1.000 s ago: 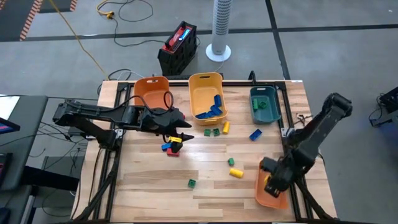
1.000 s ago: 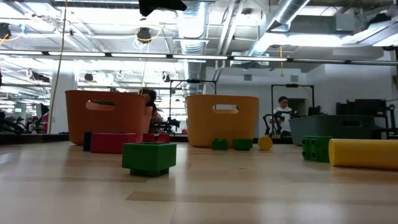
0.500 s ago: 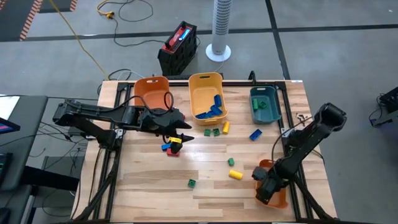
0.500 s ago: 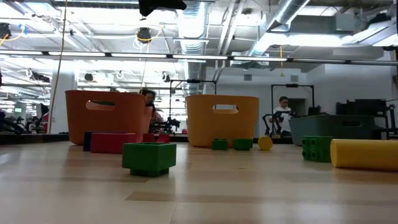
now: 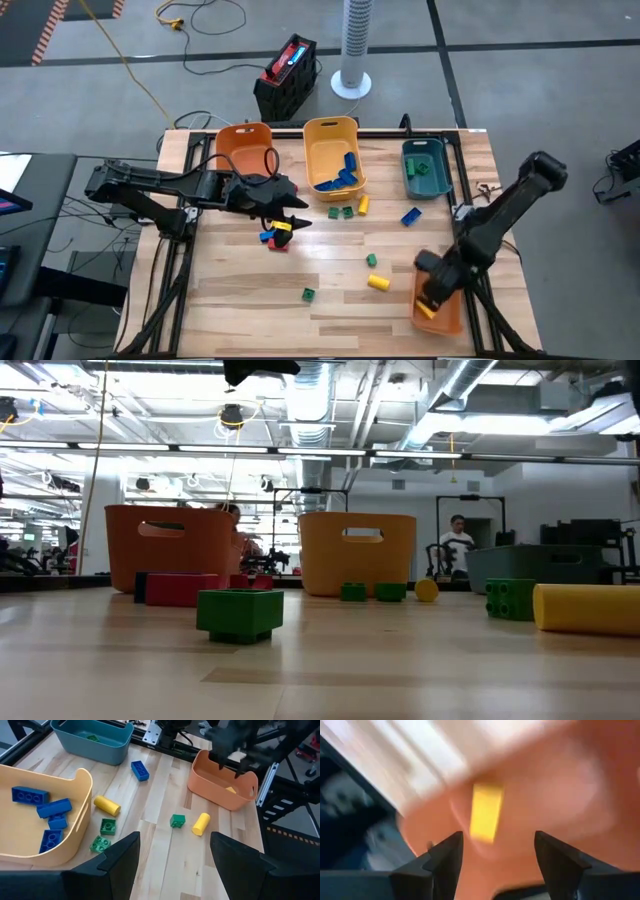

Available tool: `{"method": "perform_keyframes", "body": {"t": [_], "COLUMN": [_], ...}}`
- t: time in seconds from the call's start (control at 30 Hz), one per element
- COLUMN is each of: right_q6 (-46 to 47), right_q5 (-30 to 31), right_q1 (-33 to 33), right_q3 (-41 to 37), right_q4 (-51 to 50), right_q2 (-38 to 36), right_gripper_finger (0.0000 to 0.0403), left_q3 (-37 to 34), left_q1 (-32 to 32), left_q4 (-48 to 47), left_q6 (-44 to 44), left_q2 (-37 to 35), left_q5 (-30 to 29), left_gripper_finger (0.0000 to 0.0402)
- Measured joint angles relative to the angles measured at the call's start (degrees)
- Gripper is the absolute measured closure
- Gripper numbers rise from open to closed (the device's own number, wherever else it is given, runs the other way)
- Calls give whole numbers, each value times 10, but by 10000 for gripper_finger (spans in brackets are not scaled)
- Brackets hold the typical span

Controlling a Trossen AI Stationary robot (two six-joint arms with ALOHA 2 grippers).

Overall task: Sort blocks
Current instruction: Put the yellow block into the bottom orange bin

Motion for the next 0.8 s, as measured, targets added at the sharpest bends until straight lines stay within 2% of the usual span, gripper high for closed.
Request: {"method": "perform_keyframes", "body": {"t": [0.1, 0.17, 0.47, 0.63, 0.8], "right_q6": [-44, -93, -340, -424, -481], "right_q5": [89, 110, 127, 127, 141], "right_q1": [-36, -70, -190, -218, -220], "right_q3": [37, 61, 155, 211, 236], "right_q4": [-29, -50, -11, 5, 38], "right_q2": [-16, -7, 100, 143, 163], "right_gripper_finger": [150, 149, 149, 149, 149], "left_q3": [0, 0, 0, 0, 0], "left_q1": [0, 0, 0, 0, 0], "left_q4": [0, 0, 0, 0, -1], "left_q6": [-2, -3, -33, -43, -44], "left_q2": [0, 0, 0, 0, 0], "left_q5": [-1, -3, -6, -6, -6], "left_gripper_finger": [166, 166, 166, 166, 166]}}
